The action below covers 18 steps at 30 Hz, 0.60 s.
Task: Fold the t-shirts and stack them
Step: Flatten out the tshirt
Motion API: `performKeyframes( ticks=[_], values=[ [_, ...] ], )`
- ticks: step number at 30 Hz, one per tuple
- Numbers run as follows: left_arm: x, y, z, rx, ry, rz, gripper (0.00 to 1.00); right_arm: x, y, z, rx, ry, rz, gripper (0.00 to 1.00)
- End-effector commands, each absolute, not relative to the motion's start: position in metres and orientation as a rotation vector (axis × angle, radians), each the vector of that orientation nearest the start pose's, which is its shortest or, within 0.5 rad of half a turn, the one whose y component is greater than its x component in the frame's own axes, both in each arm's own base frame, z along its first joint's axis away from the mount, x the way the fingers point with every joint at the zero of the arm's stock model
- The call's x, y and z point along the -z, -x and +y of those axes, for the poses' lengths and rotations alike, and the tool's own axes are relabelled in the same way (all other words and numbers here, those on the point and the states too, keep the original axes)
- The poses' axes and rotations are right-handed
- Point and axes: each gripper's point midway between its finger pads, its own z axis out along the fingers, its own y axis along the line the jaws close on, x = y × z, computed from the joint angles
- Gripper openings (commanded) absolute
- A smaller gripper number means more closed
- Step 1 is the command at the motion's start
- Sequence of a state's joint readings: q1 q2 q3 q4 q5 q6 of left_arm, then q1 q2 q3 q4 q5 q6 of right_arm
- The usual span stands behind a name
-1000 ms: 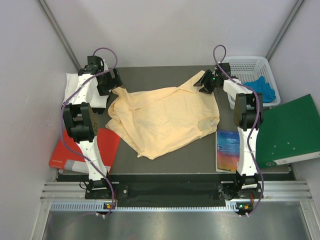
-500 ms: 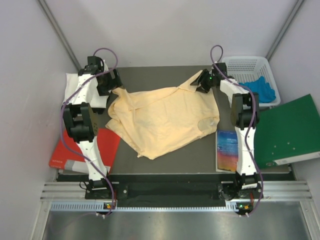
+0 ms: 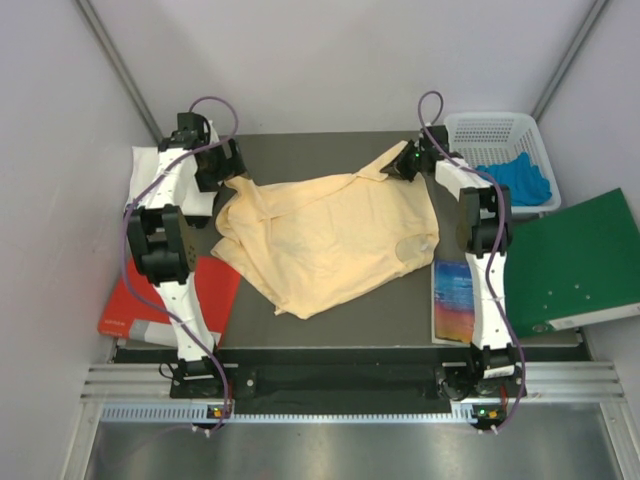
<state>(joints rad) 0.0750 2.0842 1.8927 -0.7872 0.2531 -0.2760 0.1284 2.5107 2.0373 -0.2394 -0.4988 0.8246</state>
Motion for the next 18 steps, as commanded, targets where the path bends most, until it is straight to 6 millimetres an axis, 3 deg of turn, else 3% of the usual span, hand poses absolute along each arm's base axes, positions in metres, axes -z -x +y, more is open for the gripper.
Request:
performKeyframes(
  ticks=[1, 4, 8, 13, 18],
  values=[
    [-0.155, -0.501, -0.023, 0.393, 0.278, 2.494, 0.99, -0.067, -0.611, 0.202, -1.078, -0.518, 2.300, 0.00],
    [-0.157, -0.494, -0.026, 0.385, 0.264, 2.500, 0.99, -0.077, -0.611, 0.202, -1.076, -0.507, 2.286, 0.00],
    [-0.141, -0.480, -0.034, 0.426, 0.255, 2.550, 0.98, -0.090, -0.615, 0.198, -1.080, -0.507, 2.254, 0.00],
    [-0.106, -0.459, -0.031, 0.390, 0.307, 2.668, 0.75, -0.101, -0.623, 0.194, -1.105, -0.521, 2.214, 0.00],
    [-0.090, -0.459, -0.027, 0.352, 0.377, 2.693, 0.62, -0.101, -0.623, 0.192, -1.108, -0.520, 2.213, 0.00]
  ],
)
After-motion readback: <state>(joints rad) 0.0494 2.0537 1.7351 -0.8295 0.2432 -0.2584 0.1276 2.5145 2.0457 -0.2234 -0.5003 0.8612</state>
